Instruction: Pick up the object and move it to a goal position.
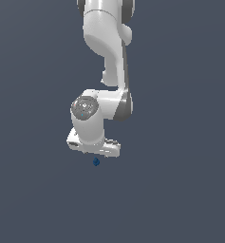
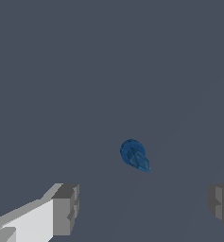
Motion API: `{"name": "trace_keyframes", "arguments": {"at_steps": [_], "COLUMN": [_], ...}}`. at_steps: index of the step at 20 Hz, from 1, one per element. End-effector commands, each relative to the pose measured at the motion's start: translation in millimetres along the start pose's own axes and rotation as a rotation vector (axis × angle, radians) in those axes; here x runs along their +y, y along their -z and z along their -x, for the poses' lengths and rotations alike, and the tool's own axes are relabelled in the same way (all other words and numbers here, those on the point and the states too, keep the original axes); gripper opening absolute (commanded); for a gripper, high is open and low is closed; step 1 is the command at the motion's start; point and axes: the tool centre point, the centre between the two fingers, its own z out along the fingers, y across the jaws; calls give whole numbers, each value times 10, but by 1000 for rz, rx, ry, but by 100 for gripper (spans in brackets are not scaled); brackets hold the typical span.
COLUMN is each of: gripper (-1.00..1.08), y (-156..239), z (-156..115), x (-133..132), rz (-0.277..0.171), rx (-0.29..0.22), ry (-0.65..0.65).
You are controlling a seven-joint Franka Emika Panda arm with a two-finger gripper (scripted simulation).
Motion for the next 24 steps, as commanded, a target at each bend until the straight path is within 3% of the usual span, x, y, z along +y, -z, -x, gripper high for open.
{"name": "trace_keyframes", "arguments": {"at_steps": [1,9,18,24], "gripper": [100,100,100,100], "y": [-45,-105,-528,-573], "z": [-41,-51,-44,-60], "x": [45,68,74,72], "rz": [0,0,0,0], "rx": [0,-1,-1,-1], "ry": [-13,-18,-20,-20]}}
